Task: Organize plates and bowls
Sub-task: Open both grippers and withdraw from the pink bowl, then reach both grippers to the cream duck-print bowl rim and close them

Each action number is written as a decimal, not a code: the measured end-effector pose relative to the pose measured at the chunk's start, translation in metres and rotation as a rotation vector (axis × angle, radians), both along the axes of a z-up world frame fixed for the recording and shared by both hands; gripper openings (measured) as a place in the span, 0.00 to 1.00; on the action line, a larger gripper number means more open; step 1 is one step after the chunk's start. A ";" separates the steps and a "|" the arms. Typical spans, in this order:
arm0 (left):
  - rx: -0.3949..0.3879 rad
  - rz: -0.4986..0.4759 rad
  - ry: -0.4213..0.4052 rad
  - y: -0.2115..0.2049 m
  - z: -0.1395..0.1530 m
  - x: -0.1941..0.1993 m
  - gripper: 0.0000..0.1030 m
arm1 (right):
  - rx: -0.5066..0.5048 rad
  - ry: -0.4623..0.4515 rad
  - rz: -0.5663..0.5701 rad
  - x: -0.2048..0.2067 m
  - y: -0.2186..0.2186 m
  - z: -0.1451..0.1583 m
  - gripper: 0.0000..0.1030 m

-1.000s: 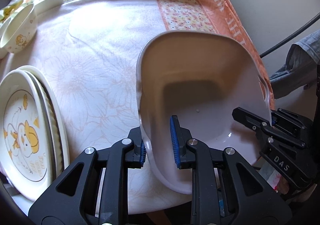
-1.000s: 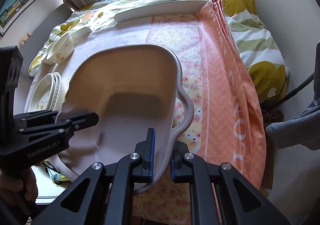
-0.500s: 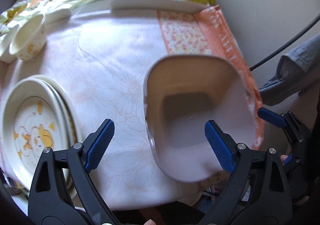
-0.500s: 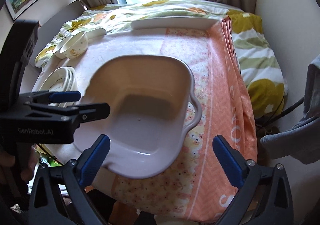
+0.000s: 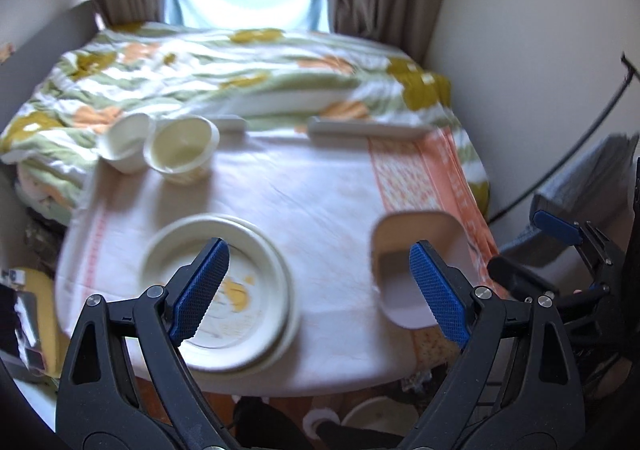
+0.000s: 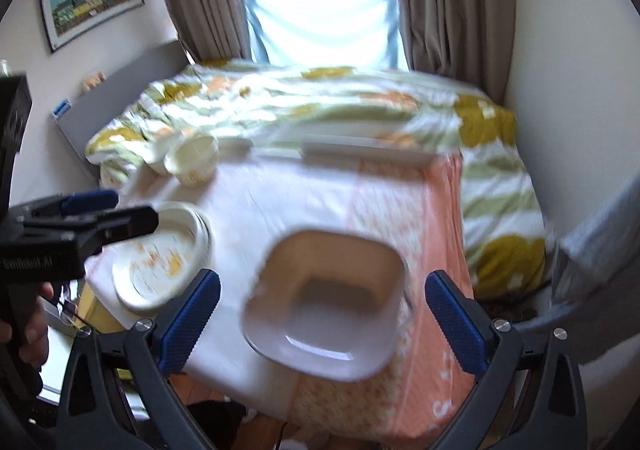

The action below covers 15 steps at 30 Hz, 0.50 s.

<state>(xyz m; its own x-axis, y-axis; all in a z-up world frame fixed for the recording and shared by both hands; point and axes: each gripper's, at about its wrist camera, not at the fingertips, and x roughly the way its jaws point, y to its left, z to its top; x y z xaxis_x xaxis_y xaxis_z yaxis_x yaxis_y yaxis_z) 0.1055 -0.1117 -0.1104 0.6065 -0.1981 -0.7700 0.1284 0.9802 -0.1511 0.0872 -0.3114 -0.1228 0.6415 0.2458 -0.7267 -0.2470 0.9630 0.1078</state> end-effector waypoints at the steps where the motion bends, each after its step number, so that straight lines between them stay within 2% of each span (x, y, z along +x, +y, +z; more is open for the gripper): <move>1: 0.000 0.014 -0.013 0.010 0.006 0.000 0.89 | 0.009 -0.011 0.013 0.003 0.007 0.006 0.99; 6: 0.016 0.071 -0.071 0.062 0.026 0.005 0.89 | 0.036 -0.077 0.066 0.023 0.048 0.035 0.99; 9: 0.032 0.102 -0.096 0.099 0.034 0.016 0.89 | 0.044 -0.122 0.029 0.041 0.074 0.051 0.99; 12: 0.005 0.137 -0.102 0.142 0.034 0.031 0.89 | 0.083 -0.093 0.039 0.073 0.102 0.056 0.99; 15: -0.042 0.176 -0.058 0.184 0.025 0.057 0.89 | 0.086 -0.045 0.044 0.104 0.129 0.049 0.99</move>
<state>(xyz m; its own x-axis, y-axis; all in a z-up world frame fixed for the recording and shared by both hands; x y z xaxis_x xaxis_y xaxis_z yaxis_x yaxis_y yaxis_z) 0.1629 0.0721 -0.0857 0.6777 -0.1167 -0.7260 -0.0344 0.9812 -0.1897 0.1914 -0.1828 -0.0736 0.6601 0.3343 -0.6726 -0.2948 0.9390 0.1774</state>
